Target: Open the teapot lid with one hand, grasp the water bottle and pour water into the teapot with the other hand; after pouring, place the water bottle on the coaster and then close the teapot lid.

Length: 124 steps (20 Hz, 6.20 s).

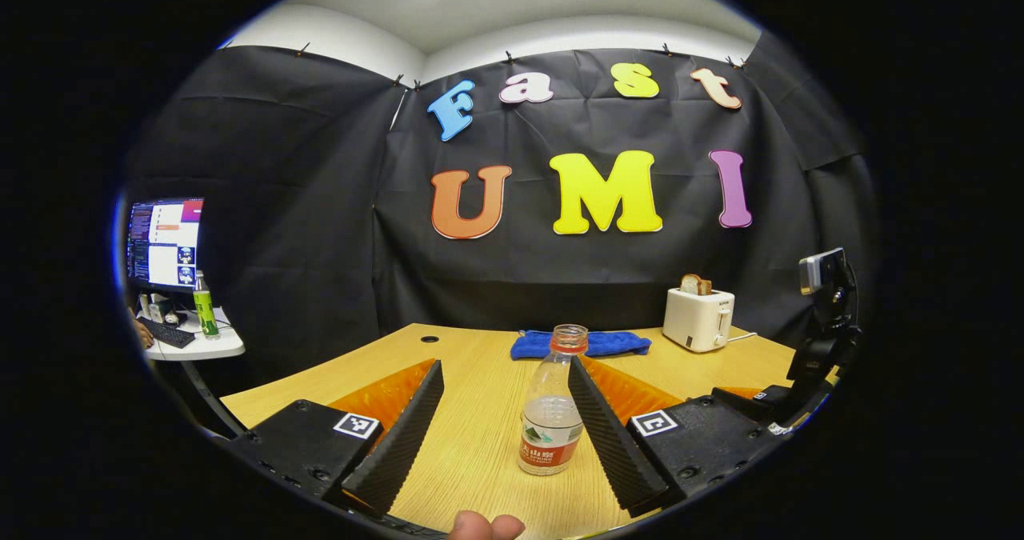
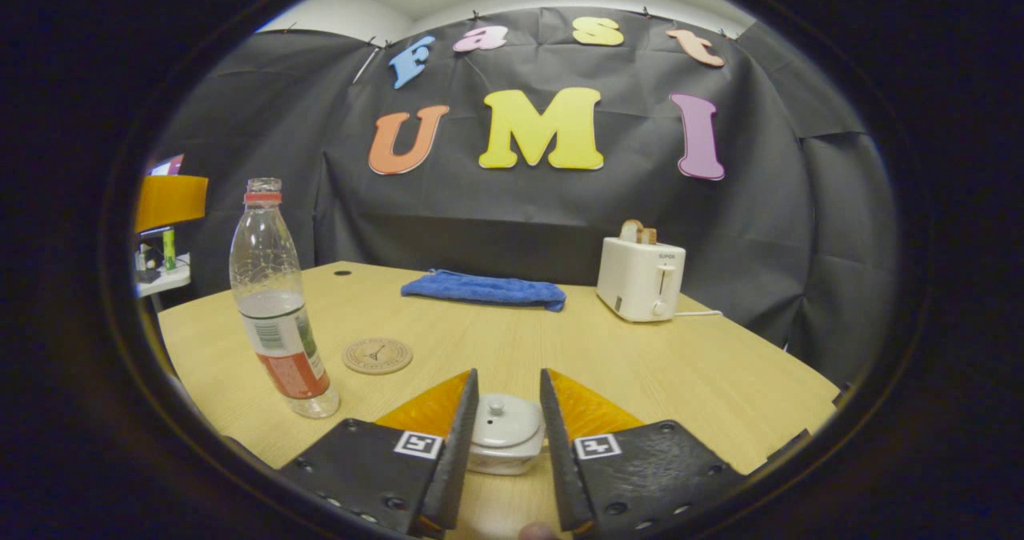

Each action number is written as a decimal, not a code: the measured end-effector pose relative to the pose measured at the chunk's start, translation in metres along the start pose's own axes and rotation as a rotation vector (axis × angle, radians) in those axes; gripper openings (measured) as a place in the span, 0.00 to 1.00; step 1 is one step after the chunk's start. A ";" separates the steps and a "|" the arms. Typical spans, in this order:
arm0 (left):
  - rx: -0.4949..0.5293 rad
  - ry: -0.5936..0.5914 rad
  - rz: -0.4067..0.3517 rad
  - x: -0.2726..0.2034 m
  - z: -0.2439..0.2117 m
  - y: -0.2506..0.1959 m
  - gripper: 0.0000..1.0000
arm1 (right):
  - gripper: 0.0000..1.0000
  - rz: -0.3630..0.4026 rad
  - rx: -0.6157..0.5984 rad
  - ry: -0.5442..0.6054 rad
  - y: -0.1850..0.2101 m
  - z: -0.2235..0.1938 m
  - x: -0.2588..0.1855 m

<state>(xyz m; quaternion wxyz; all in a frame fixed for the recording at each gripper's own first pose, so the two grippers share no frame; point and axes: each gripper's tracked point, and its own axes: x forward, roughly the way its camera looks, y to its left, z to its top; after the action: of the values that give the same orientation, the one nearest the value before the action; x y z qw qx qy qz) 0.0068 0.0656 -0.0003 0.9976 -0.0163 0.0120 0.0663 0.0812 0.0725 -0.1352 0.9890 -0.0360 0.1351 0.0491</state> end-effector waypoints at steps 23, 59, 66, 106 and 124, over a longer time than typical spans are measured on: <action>-0.009 0.055 -0.114 -0.006 -0.029 -0.025 0.98 | 0.00 0.120 -0.005 -0.086 -0.019 0.052 -0.027; 0.411 0.194 -0.099 0.038 -0.086 -0.028 0.74 | 0.00 0.101 0.014 -0.040 -0.083 0.025 -0.070; 0.872 0.141 -0.052 0.039 -0.077 -0.011 0.73 | 0.00 0.077 0.038 -0.031 -0.106 0.014 -0.078; 1.872 -0.029 -0.030 0.058 -0.048 -0.073 0.73 | 0.00 0.044 0.118 -0.022 -0.161 -0.012 -0.092; 2.000 -0.069 -0.008 0.060 -0.036 -0.083 0.73 | 0.00 0.046 0.120 -0.030 -0.163 -0.013 -0.094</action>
<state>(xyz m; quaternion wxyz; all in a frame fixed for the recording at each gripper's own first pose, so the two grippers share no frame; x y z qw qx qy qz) 0.0767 -0.0100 -0.0353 0.5527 0.8324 0.0333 0.0227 0.0048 -0.0987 -0.1124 0.9898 0.0270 0.1239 0.0643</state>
